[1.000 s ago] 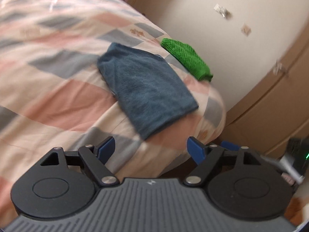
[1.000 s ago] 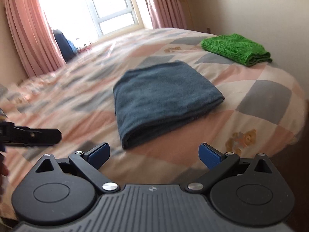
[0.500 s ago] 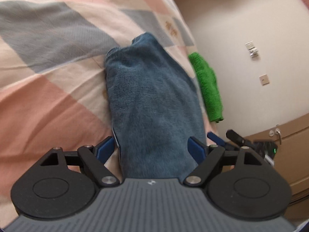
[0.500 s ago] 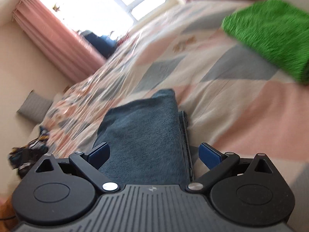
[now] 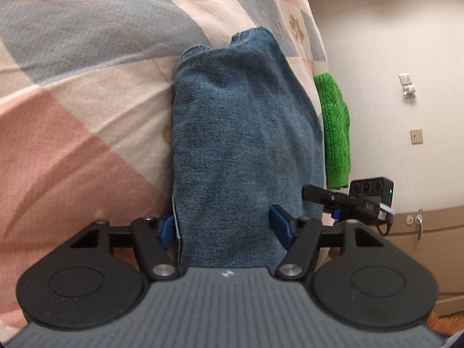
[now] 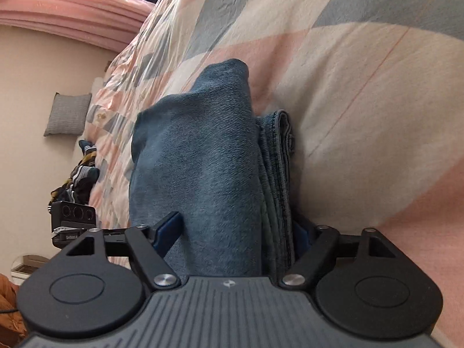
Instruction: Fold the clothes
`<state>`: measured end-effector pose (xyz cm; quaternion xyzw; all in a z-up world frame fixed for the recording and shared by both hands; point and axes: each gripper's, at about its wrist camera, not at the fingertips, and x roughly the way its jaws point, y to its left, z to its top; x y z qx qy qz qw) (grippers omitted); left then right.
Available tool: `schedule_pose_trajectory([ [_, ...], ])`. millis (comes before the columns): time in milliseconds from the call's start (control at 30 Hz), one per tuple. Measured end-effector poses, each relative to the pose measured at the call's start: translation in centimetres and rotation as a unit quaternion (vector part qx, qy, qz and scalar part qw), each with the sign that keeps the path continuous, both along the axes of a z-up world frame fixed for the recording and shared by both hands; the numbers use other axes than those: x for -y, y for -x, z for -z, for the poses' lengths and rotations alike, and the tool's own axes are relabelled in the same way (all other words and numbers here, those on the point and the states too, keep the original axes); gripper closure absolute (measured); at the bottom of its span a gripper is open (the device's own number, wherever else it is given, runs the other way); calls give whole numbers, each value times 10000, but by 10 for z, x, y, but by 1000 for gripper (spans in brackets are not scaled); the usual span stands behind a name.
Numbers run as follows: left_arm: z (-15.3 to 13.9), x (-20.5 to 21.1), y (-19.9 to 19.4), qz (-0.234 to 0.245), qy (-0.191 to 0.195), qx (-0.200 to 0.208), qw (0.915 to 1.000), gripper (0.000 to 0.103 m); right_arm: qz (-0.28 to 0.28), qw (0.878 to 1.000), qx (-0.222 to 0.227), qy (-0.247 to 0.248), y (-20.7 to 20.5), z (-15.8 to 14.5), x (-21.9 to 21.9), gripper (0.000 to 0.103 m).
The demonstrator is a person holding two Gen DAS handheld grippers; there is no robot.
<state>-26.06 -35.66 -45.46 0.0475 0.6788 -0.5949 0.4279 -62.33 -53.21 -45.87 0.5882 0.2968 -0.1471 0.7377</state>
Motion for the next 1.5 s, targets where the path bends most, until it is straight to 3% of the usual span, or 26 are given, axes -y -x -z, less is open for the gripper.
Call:
schedule_pose_trajectory([
  [100, 3, 6, 1, -10, -113, -9, 9999, 42, -230, 9997, -89, 14, -12, 0, 5, 18],
  [233, -10, 14, 4, 103, -294, 260, 9992, 52, 43, 9991, -248, -348, -12, -7, 5, 47],
  [333, -31, 23, 6, 396, -358, 417, 9977, 59, 400, 9981, -304, -352, -4, -26, -9, 62],
  [467, -68, 51, 10, 978, -161, 659, 9929, 60, 1198, 9919, -162, -380, 18, -52, -47, 64],
  [567, -86, 84, 22, 1519, -61, 831, 9849, 60, 2069, 9769, 46, -536, 43, -56, -75, 64],
  [767, -119, 176, 82, 2651, 283, 1053, 9580, 60, 3657, 9275, 510, -576, 87, -69, -114, 65],
  [900, -143, 258, 145, 3412, 718, 1112, 9306, 60, 4462, 8915, 745, -244, 122, -89, -109, 65],
  [1100, -169, 386, 260, 4277, 1434, 1040, 8864, 60, 5541, 8254, 997, 428, 185, -117, -66, 65],
  [1233, -173, 460, 333, 4784, 1778, 981, 8544, 60, 6212, 7735, 1006, 757, 215, -125, -36, 65],
  [1333, -163, 508, 375, 4989, 1775, 890, 8436, 59, 6624, 7377, 1070, 753, 226, -110, -15, 65],
  [1433, -150, 535, 403, 5122, 1719, 911, 8365, 59, 6860, 7152, 1179, 627, 236, -88, 3, 65],
  [1500, -136, 546, 414, 5217, 1693, 926, 8310, 59, 6950, 7069, 1192, 558, 244, -77, 17, 65],
])
